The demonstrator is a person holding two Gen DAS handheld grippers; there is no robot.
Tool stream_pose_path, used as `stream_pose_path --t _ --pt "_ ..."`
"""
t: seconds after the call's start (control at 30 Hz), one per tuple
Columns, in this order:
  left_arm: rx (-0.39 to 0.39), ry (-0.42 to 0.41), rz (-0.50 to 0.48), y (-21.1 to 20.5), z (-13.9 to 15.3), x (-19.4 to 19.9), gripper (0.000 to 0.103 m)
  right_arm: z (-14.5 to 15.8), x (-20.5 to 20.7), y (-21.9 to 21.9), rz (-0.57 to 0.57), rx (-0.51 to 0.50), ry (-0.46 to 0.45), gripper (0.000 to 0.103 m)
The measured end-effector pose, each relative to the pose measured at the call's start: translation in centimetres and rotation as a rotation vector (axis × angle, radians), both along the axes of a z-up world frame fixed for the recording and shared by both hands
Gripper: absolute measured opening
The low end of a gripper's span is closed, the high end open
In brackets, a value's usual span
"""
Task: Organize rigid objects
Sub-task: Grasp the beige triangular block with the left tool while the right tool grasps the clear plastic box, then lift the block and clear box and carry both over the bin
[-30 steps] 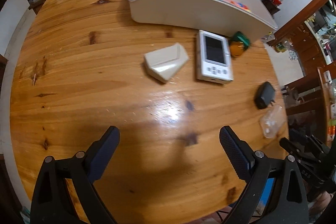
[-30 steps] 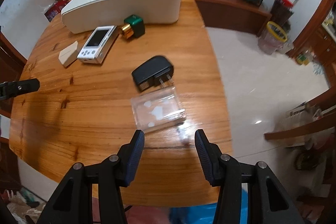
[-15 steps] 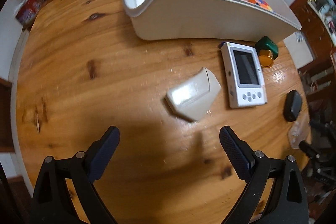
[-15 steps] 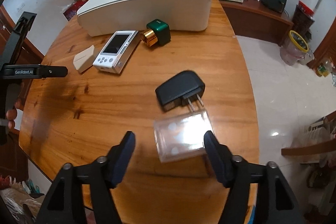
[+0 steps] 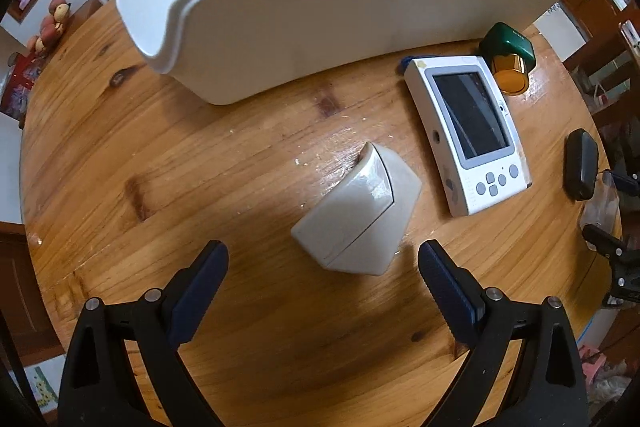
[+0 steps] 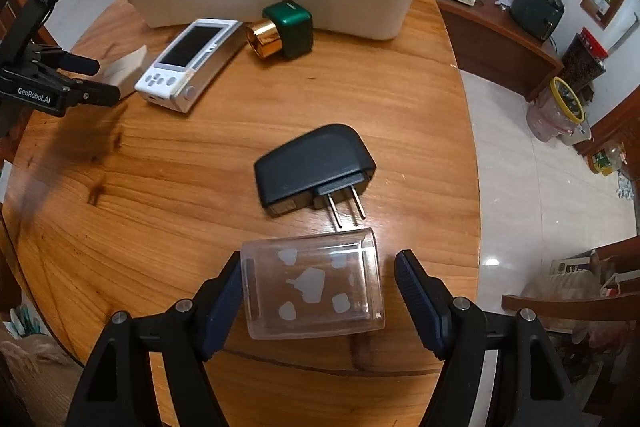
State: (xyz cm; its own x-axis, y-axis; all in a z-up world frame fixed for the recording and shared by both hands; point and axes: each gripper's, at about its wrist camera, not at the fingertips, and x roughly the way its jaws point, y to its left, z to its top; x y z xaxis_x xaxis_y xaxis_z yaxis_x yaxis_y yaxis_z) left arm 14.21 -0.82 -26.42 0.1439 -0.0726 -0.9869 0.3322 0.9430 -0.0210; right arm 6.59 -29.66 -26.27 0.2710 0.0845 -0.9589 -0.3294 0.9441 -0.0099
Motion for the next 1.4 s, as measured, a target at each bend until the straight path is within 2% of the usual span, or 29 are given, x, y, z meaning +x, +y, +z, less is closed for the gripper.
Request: stream_pose_path --t 0.13,0.27,0.3,0.37,0.4,0.43,0.47,0.63,0.9,1.1,1.3,1.4 --pt "0.0 0.006 0.0 0.1 -0.6 0.6 0.096 -0.2 0.1 0.1 0.0 -0.008 0.005 0.073" --pt "-0.007 -0.003 -0.004 -0.8 -0.7 1.7 0.093 0.0 -0.1 0.3 0.006 0.011 0.001 0.061" --pt "-0.012 -0.001 -0.007 -0.8 -0.8 1.8 0.083 0.0 -0.1 0.3 0.006 0.007 0.001 0.061" --pt "-0.002 -0.01 -0.017 -1.1 -0.8 1.9 0.078 0.0 -0.3 0.5 0.004 0.004 -0.002 0.06" --pt "0.001 -0.014 -0.022 -1.3 -0.7 2.3 0.073 0.0 -0.4 0.5 0.003 0.004 -0.001 0.06" --pt "0.002 -0.019 -0.027 -1.5 -0.4 2.6 0.062 0.1 -0.6 0.7 0.001 0.003 0.002 0.06" --pt "0.006 -0.031 -0.032 -1.5 -0.2 2.5 0.057 0.1 -0.7 0.7 -0.001 0.003 0.006 0.06" --pt "-0.008 -0.019 0.031 -1.7 -0.2 1.7 0.057 0.4 -1.7 1.1 0.0 0.001 0.007 0.06" --pt "-0.126 -0.024 0.151 -0.4 1.9 -0.1 0.057 2.5 -3.2 2.0 0.027 0.031 -0.037 0.06" --pt "-0.179 -0.059 0.18 0.2 5.2 -1.1 0.057 5.0 -2.7 3.0 0.045 0.059 -0.091 0.06" --pt "-0.247 -0.119 0.187 0.1 10.1 0.3 0.057 8.9 -0.7 4.4 0.08 0.072 -0.176 0.06" --pt "-0.289 -0.145 0.192 0.7 13.0 2.0 0.057 11.6 1.8 5.1 0.091 0.072 -0.237 0.06"
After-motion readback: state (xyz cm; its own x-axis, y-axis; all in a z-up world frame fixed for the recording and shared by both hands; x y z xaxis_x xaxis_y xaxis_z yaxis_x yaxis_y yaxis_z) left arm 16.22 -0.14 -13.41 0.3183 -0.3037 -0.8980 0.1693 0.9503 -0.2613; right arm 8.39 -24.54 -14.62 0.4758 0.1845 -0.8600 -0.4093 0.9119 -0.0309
